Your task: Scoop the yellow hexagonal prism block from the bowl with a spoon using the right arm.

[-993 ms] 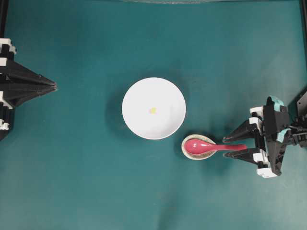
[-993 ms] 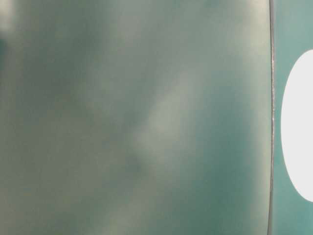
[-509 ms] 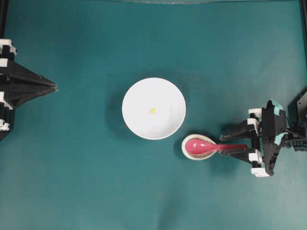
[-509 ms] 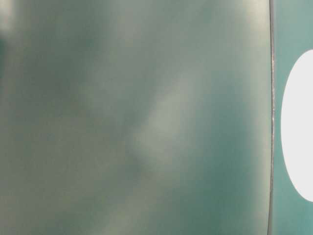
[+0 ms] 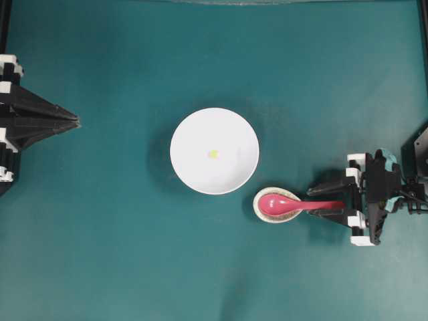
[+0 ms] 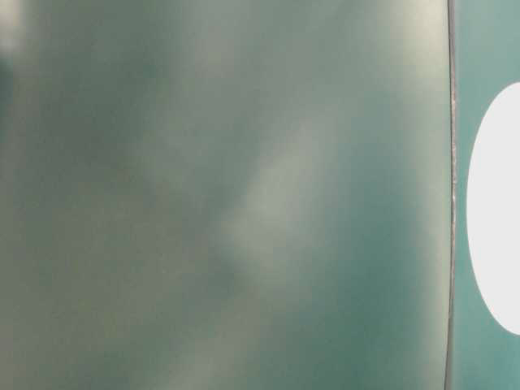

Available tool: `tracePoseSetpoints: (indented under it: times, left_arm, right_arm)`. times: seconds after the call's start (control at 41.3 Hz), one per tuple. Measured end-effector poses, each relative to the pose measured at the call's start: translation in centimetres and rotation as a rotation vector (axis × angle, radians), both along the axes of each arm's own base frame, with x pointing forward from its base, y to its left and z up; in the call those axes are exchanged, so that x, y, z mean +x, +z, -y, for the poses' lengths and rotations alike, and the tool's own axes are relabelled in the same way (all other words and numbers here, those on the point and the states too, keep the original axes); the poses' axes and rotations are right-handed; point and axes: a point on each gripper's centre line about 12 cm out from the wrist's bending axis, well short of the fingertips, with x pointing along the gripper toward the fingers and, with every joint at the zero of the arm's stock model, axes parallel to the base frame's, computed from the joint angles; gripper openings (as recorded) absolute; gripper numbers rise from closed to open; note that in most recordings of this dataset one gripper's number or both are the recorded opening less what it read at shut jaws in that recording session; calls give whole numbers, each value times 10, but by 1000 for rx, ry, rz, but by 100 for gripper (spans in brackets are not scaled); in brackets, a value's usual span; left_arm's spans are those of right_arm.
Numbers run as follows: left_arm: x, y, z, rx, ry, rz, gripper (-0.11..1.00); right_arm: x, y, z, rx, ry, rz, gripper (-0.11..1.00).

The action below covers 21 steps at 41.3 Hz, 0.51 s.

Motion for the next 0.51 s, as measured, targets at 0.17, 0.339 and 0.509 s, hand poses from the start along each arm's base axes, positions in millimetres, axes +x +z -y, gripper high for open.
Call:
tracePoseSetpoints:
  times: [0.17,0.339,0.509]
  left_arm:
    - [0,0,0,0,0,0,11]
    - [0,0,0,-2,0,0,11]
    - [0,0,0,-2,0,0,11]
  right_arm:
    - [0,3,1,-30,12,27,48]
    - [1,4,-1,-42,26,36,45]
    - [2,4,-1,-40,27,38,45]
